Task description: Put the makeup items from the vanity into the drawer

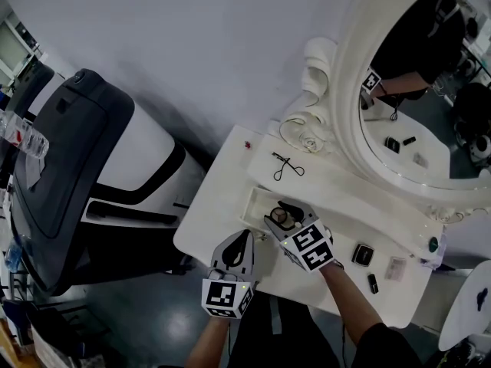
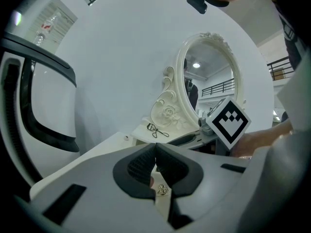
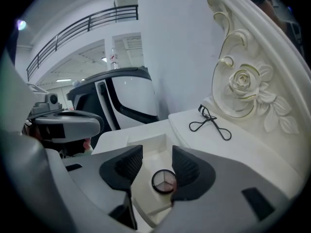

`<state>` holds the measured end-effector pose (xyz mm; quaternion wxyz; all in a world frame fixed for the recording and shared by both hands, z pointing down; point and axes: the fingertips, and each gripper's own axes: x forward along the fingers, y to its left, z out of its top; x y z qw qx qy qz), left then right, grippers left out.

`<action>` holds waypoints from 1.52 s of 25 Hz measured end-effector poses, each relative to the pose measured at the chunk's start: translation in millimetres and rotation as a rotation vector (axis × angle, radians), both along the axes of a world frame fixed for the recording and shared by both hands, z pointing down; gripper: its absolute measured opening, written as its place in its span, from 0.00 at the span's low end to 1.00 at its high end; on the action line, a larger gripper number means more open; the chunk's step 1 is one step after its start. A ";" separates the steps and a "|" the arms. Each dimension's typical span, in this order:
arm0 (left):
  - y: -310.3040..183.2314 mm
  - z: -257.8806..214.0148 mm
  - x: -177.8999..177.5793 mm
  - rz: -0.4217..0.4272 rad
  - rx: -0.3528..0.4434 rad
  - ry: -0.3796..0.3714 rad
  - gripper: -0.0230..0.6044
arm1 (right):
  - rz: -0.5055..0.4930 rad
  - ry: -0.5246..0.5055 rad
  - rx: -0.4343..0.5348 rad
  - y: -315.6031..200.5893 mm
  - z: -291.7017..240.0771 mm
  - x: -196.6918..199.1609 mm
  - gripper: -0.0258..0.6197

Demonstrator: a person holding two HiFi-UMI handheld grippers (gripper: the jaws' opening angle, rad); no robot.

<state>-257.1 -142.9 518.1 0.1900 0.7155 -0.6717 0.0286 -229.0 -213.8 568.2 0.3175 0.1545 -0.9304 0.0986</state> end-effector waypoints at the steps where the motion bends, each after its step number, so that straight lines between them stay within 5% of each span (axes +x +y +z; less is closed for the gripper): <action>1: 0.0 -3.1 0.3 0.003 0.004 -0.002 0.06 | 0.012 -0.015 0.009 -0.6 -5.0 1.7 0.35; 9: 6.1 -44.0 11.4 0.051 0.052 -0.029 0.06 | 0.142 -0.155 0.059 7.3 -58.4 26.5 0.16; 23: 24.8 -86.5 54.7 0.185 0.128 -0.041 0.06 | 0.330 -0.265 0.150 49.9 -112.4 92.9 0.09; 38: 53.3 -67.6 202.6 0.307 0.083 -0.040 0.06 | 0.452 -0.291 0.133 97.3 -98.8 253.1 0.08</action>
